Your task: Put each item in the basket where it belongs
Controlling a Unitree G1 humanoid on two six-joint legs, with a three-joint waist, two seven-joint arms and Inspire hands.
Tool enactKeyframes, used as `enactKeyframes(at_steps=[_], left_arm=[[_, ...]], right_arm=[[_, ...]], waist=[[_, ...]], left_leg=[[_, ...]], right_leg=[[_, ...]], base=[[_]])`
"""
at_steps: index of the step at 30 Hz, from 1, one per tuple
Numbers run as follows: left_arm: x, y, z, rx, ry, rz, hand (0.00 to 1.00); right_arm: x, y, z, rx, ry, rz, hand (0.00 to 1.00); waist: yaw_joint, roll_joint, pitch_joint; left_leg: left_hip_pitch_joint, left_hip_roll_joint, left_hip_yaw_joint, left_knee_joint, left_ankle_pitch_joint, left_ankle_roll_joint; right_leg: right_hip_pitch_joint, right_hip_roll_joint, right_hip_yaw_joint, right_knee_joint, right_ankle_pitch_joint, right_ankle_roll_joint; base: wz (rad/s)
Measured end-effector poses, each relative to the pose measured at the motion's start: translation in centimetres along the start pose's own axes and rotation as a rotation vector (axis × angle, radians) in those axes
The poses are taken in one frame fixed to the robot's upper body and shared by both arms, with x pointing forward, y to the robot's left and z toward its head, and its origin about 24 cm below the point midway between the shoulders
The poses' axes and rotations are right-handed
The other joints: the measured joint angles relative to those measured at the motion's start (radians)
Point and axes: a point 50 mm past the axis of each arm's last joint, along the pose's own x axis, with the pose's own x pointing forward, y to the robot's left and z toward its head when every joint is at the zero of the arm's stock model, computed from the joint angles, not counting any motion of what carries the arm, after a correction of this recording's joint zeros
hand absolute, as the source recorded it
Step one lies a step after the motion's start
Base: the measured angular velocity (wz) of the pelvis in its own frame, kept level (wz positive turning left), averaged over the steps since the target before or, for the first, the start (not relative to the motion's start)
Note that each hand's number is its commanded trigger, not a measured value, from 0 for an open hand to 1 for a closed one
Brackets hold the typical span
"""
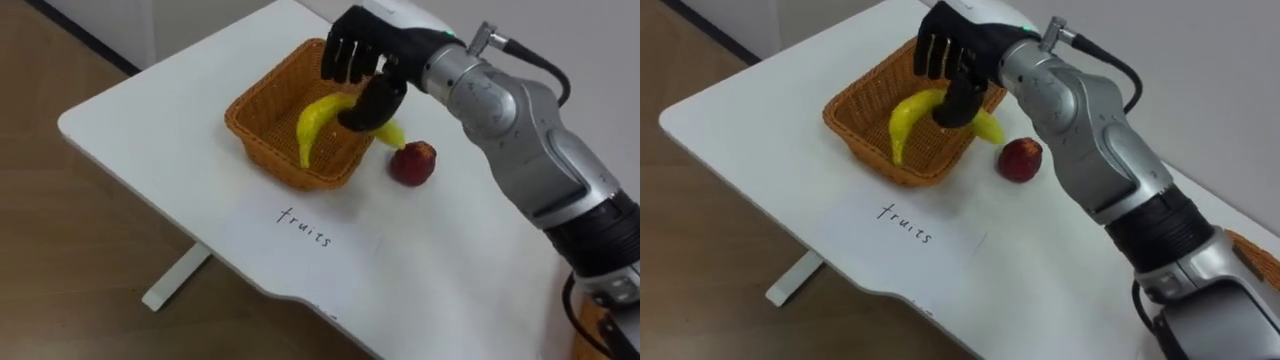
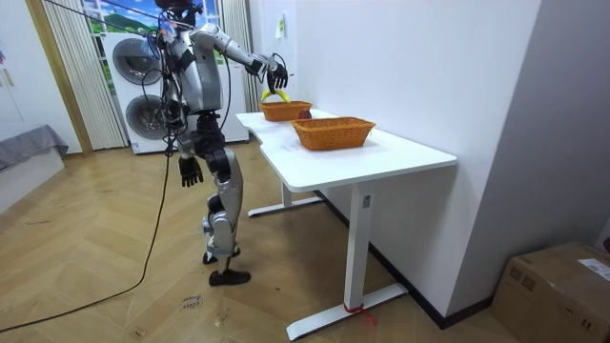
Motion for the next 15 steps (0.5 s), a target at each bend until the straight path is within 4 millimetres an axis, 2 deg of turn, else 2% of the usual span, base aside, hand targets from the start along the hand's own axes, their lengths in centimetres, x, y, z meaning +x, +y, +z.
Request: enactKeyframes(at_steps=[5,6,7,8,9,15], left_arm=[[0.0,0.4,-0.1,-0.015,0.002,0.006,0.00],[0.0,0.4,-0.3,-0.014,0.004,0.006,0.00],[0.0,0.4,-0.4,-0.013,0.007,0.006,0.00],[-0.1,0.4,-0.6,-0.011,0.014,0.005,0.00],[-0.1,0.4,-0.8,-0.010,0.019,0.005,0.00],[-0.2,0.3,-1.1,-0.006,0.027,0.002,0.00]], right_arm=[[0.1,0.2,-0.3,-0.005,0.019,0.003,0.49],[0.1,0.1,-0.3,-0.011,0.020,0.000,0.39],[0.1,0.1,-0.3,-0.013,0.019,-0.001,0.21],[0.2,0.0,-0.3,-0.015,0.019,-0.003,0.14],[0.2,0.0,-0.3,-0.015,0.022,-0.003,0.02],[0.3,-0.4,0.0,-0.020,0.012,-0.013,0.00]], waist=[[0.020,0.000,0.0004],[0.021,0.001,0.0004],[0.021,0.001,0.0004],[0.021,0.001,0.0005],[0.020,0.001,0.0005],[0.023,0.002,0.0012]], left_leg=[[0.000,-0.005,-0.004,0.000,0.001,0.001],[0.000,-0.006,-0.007,0.000,0.001,0.002],[0.000,-0.007,-0.009,0.000,0.001,0.002],[0.001,-0.007,-0.014,0.000,0.001,0.002],[0.002,-0.008,-0.021,0.001,0.001,0.001],[0.000,-0.008,-0.031,0.001,0.002,0.000]], right_leg=[[0.002,-0.004,-0.001,0.000,-0.003,0.005],[0.003,-0.004,-0.001,0.000,-0.004,0.006],[0.004,-0.004,-0.001,0.000,-0.004,0.006],[0.006,-0.004,-0.001,0.000,-0.005,0.008],[0.009,-0.004,-0.001,0.000,-0.006,0.009],[0.011,-0.003,-0.001,0.000,-0.008,0.012]], base=[[0.02],[0.07],[0.09],[0.14],[0.15],[0.06]])
